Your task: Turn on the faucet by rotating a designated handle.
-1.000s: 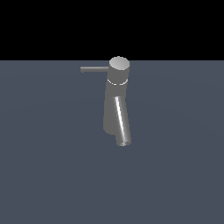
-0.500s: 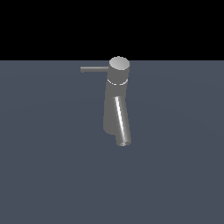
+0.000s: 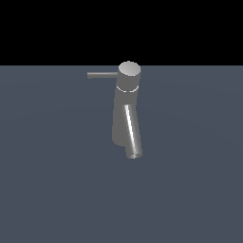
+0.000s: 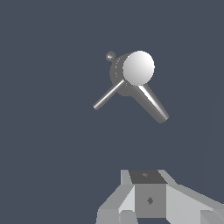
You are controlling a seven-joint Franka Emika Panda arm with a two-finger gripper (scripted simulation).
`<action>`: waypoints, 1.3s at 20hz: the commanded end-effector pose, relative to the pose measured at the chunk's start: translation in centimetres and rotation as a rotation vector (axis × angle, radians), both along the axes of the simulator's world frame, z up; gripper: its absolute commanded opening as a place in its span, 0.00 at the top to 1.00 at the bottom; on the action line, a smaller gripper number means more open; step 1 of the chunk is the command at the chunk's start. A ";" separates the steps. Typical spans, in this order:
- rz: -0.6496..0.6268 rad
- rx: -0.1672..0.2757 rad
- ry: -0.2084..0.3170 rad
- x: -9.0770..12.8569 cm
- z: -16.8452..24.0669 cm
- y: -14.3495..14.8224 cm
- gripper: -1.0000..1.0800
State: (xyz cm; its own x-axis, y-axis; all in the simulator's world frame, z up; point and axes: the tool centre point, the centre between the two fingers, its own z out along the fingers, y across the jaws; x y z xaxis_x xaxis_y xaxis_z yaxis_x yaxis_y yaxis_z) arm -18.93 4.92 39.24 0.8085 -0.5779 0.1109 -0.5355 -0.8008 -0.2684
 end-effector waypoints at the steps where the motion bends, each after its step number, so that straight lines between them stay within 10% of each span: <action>1: -0.060 0.020 -0.017 0.8 -0.9 0.4 1.00; 26: -0.603 0.203 -0.171 10.7 -8.1 2.5 1.00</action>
State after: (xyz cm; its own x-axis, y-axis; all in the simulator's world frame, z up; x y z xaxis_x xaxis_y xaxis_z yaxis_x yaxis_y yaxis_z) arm -8.88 7.39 31.48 0.3484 -0.9356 0.0579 -0.8055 -0.3304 -0.4920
